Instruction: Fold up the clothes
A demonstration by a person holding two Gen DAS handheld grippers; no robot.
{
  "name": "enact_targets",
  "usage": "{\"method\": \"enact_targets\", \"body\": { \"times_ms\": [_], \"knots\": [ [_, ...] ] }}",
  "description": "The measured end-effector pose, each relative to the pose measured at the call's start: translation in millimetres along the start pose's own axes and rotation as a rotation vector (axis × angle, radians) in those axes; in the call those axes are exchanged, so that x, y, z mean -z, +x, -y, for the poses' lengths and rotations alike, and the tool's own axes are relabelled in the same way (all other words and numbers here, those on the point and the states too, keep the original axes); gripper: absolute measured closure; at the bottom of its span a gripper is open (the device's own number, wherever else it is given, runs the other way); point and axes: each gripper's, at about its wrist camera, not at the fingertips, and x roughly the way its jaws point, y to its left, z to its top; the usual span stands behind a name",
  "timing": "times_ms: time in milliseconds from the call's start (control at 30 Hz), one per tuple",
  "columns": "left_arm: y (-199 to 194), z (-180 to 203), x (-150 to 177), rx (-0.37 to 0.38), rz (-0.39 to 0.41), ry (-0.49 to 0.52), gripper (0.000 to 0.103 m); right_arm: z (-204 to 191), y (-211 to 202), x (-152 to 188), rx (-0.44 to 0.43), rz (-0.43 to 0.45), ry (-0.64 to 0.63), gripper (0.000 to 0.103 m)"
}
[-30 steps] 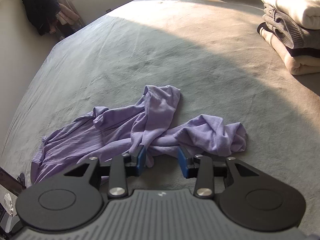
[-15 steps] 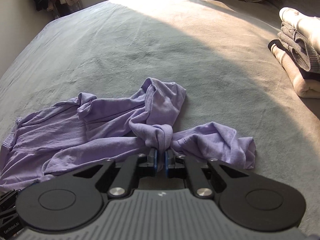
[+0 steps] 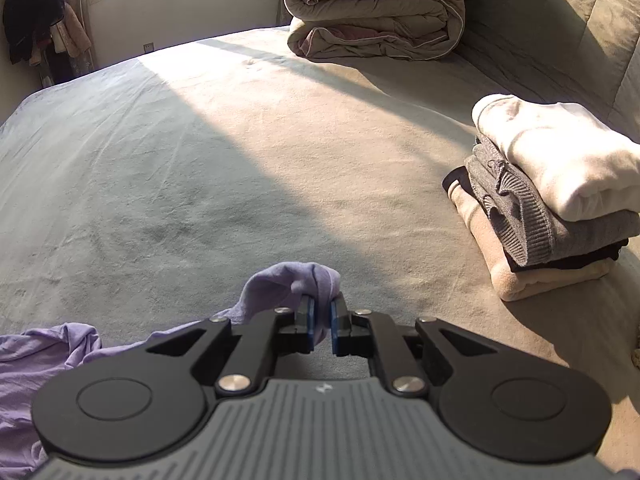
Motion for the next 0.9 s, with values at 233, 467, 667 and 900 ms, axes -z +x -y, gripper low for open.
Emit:
{"method": "enact_targets", "body": {
  "times_ms": [233,467,667,900],
  "knots": [
    [-1,-5,-2,0.021,-0.001,-0.042,0.067,6,5,3,0.003,-0.005,0.035,0.084],
    [-3,-1,-1,0.016,-0.002,-0.024,0.067,4,-9,33,-0.079,-0.063,0.021,0.063],
    [-9,1,4,0.009,-0.007,0.011,0.067,-12,-23,64,-0.209,-0.148,0.033,0.063],
    [-20,-6,10,0.010,-0.002,0.004,0.067,-41,-24,83,-0.348,-0.234,0.060,0.063]
  ]
}}
